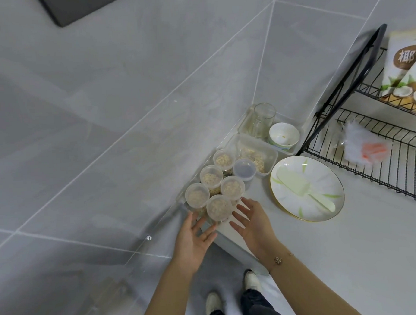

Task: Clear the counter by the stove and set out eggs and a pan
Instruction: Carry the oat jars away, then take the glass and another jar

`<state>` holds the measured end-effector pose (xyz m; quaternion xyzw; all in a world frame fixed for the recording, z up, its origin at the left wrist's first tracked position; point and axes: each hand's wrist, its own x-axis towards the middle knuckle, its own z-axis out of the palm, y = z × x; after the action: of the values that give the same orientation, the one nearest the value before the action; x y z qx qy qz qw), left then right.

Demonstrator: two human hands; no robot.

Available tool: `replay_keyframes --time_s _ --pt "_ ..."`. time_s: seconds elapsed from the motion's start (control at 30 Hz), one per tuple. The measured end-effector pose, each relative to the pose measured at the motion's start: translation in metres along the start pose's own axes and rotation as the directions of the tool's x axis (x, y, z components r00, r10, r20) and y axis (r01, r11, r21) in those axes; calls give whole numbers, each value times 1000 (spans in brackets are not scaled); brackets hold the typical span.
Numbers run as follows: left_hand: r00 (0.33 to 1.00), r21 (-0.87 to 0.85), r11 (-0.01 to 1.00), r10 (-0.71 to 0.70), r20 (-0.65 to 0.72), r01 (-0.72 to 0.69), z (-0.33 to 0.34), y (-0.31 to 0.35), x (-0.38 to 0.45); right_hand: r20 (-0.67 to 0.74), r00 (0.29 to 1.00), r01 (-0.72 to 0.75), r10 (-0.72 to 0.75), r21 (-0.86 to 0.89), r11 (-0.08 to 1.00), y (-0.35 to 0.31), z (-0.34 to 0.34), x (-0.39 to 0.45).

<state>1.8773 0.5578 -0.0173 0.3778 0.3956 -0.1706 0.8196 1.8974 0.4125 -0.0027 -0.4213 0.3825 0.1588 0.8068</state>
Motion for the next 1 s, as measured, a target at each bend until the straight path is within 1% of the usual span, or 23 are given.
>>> replay_keyframes --time_s 0.1,0.17,0.27,0.37,0.47,0.6,0.8,1.0 --pt "999 24 1000 20 -37 -19 -4 -1 -8 -35 999 -1 0 -12 1000 6 -7 -12" --pt "998 43 998 52 -34 -50 -8 0 -17 -28 1000 11 -12 -23 1000 7 -14 -22" --pt "991 112 985 123 53 -128 -11 1 -41 33 999 40 -39 -38 998 1 -26 -44" --pt "969 185 961 174 178 -206 -9 -1 -63 112 989 99 -92 -61 993 -4 -38 -63" --pt "942 275 923 192 276 -269 -6 -4 -78 120 976 189 -179 -74 979 -7 -51 -82" --pt "910 371 871 177 376 -323 -3 -10 -98 65 944 329 -323 -117 937 -7 -75 -115" --pt "851 422 811 166 498 -405 1 -22 -131 73 909 417 -410 -172 893 -1 -107 -160" --pt "820 459 799 75 567 -390 16 -55 -155 58 876 480 -479 -187 857 6 -146 -201"
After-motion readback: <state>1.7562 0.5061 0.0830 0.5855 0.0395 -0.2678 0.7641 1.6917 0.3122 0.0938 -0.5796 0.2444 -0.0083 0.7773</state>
